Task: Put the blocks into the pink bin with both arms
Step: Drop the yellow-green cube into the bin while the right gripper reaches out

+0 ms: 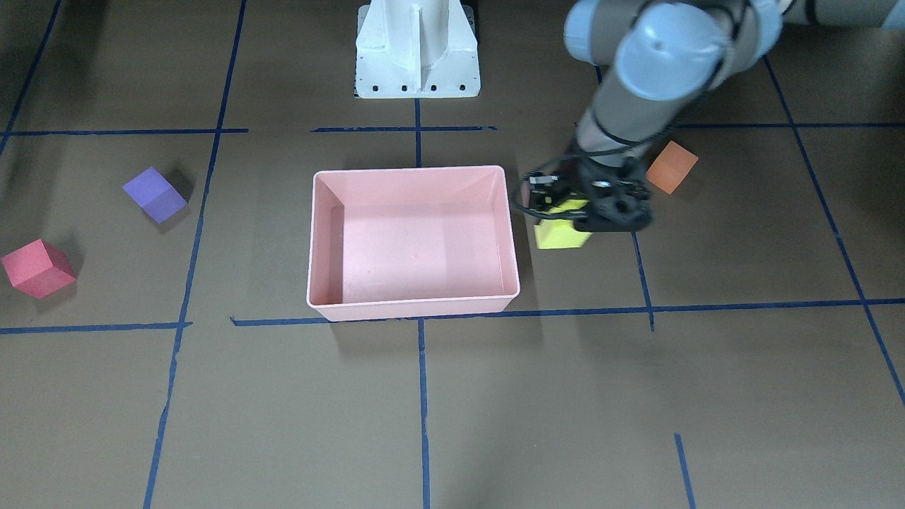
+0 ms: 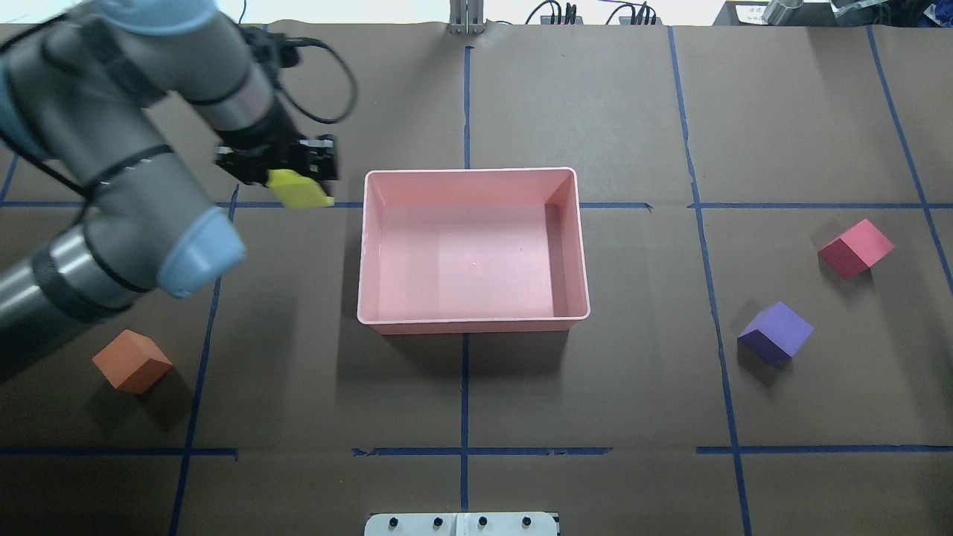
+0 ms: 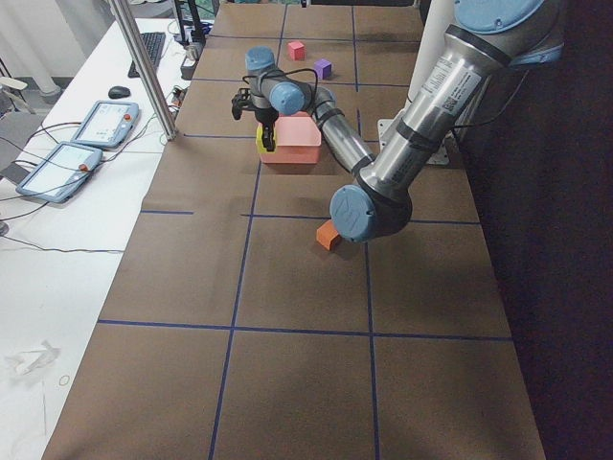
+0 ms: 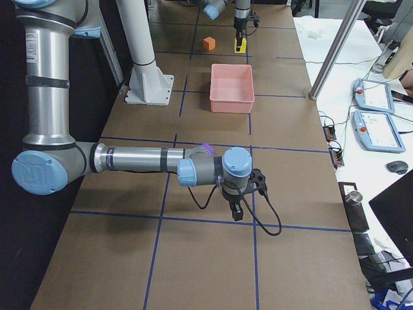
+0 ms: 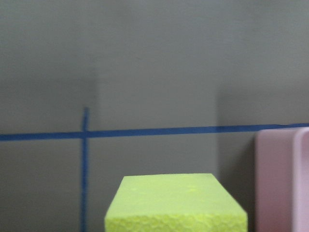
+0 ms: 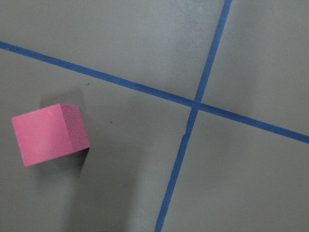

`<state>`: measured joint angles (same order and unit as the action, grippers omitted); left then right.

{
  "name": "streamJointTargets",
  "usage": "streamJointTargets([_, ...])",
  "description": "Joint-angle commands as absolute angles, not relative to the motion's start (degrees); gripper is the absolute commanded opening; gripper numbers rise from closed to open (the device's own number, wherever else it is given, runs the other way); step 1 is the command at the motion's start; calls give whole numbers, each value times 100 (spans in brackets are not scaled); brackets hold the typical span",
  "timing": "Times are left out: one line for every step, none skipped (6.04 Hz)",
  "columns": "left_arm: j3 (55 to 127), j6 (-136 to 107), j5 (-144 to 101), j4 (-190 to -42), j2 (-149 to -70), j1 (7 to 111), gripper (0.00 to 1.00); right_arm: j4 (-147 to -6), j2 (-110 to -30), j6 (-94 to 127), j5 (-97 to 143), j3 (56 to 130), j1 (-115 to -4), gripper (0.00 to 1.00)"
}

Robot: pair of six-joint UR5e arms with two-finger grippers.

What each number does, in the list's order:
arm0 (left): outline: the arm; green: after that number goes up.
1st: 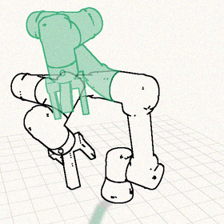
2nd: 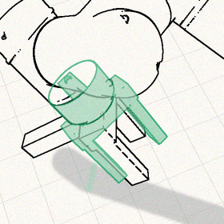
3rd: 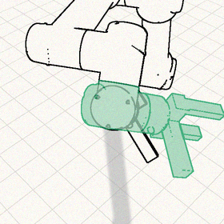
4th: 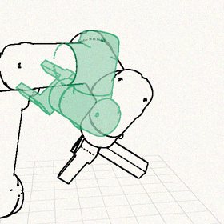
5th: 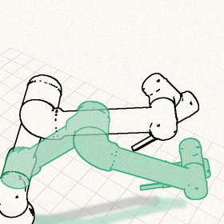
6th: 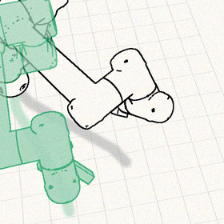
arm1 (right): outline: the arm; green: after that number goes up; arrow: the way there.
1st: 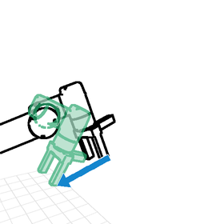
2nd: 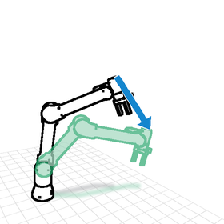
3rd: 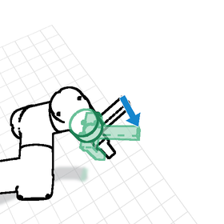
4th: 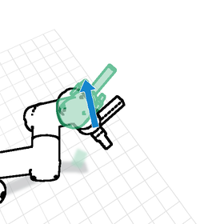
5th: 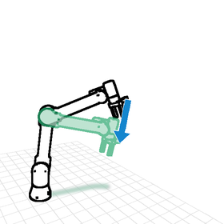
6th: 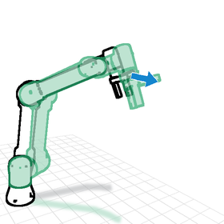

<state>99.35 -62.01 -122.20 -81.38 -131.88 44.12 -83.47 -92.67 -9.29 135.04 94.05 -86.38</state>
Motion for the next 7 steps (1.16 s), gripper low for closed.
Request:
streamJointTargets([9668,-6696,-11728,-8112,-13711,3626,23,-8341,-9106,-932,13509,9396,-8561,100])
streamJointTargets([9607,-7245,-11420,-8130,-13876,3247,25,-8350,-9071,-923,13517,9422,-8561,100])
streamJointTargets([9372,-7303,-11347,-8121,-14069,3217,95,-8350,-9036,-923,13526,9431,-8543,100])
streamJointTargets([9456,-7269,-11329,-8104,-13923,3243,100,-8341,-9018,-871,13596,9770,-8308,100])
streamJointTargets([9483,-7164,-11329,-8112,-13896,3269,100,-8332,-8852,-870,13588,10104,-8001,100])
streamJointTargets([9501,-6998,-11329,-8112,-13878,3304,100,-8332,-8842,-792,13562,10334,-7624,100])
streamJointTargets([9510,-6987,-11329,-8138,-13808,3374,100,-8175,-8911,-600,13483,10292,-7377,100])
